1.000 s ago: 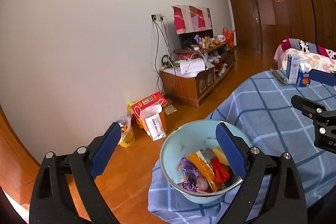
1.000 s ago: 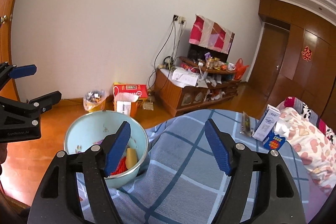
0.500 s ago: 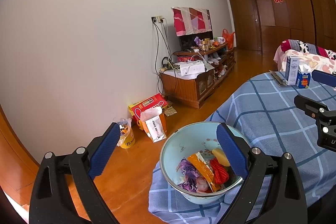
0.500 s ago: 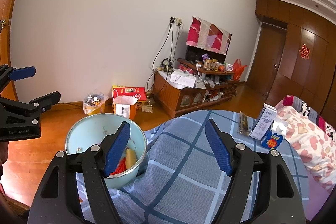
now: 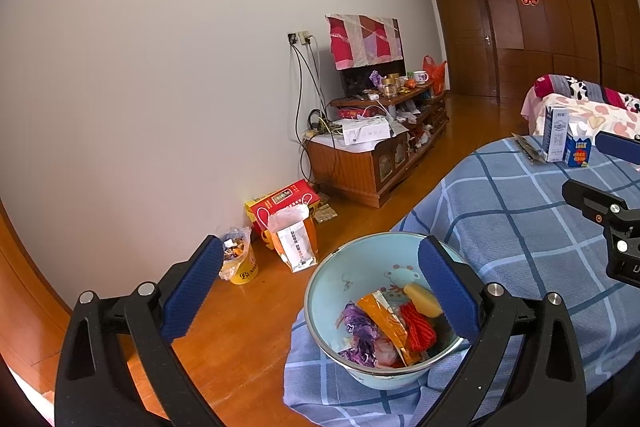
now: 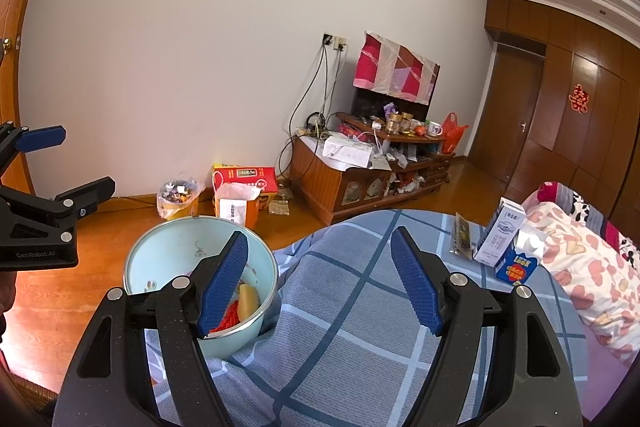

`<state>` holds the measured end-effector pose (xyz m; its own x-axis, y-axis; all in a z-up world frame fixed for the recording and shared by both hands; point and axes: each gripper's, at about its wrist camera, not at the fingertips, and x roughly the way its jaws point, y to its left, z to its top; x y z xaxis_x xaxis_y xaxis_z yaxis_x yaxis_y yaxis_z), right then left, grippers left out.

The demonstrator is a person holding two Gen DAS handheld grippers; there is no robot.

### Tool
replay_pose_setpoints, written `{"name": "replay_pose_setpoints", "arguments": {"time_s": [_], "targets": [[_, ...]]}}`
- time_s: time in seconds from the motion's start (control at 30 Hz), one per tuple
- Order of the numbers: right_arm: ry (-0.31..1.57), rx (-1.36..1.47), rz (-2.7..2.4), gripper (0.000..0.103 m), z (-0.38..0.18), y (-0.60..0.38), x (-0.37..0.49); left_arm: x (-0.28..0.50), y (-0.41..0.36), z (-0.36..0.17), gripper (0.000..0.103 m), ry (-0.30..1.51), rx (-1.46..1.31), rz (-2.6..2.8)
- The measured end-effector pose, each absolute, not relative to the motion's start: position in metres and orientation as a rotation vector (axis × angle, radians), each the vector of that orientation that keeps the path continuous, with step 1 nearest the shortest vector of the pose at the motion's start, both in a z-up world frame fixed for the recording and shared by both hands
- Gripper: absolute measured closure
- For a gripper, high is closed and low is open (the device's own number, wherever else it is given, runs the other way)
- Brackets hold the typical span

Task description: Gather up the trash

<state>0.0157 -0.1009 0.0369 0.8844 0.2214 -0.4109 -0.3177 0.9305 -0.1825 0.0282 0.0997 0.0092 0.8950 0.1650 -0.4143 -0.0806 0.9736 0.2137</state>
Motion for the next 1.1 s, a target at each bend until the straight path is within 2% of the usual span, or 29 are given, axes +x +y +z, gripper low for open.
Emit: {"name": "replay_pose_setpoints", "arguments": {"time_s": [1.1], "targets": [[0.394,-0.242,0.271,0.029,0.0365,-0.1053,0.0116,0.0302,0.0971,0.0055,0.007,0.449,0.208,0.118]]}}
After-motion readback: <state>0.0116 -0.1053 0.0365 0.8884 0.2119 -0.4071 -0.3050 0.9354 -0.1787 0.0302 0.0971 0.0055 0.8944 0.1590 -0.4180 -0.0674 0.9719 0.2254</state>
